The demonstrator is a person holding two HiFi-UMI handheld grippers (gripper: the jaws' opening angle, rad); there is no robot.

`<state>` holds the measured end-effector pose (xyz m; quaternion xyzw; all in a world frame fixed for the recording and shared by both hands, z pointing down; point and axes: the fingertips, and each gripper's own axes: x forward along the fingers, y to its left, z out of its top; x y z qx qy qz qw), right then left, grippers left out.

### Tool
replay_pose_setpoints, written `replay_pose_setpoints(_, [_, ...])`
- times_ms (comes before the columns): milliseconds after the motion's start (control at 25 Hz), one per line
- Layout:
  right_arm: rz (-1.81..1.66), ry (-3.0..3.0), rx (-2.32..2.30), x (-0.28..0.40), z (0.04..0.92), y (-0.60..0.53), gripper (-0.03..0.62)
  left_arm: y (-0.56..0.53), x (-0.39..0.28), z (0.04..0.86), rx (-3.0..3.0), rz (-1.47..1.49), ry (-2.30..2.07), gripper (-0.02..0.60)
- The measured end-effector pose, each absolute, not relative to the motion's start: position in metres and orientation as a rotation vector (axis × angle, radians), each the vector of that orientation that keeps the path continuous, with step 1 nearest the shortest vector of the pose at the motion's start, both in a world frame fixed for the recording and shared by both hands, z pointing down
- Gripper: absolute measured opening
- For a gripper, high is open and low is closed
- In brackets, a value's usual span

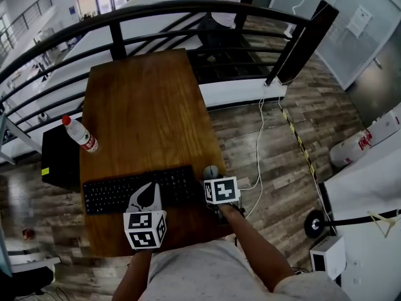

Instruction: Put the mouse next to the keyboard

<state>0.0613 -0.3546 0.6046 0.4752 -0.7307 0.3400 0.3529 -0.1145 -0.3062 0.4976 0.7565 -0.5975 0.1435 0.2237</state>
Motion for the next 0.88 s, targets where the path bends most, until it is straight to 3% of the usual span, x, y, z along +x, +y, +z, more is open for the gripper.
replay_pose_setpoints(880, [0.805,-1.926,1.268,0.0565,0.6153,-0.3616,0.308,-0.3126,-0.1204,0.5044,2.063,0.407,-1.659,-0.006])
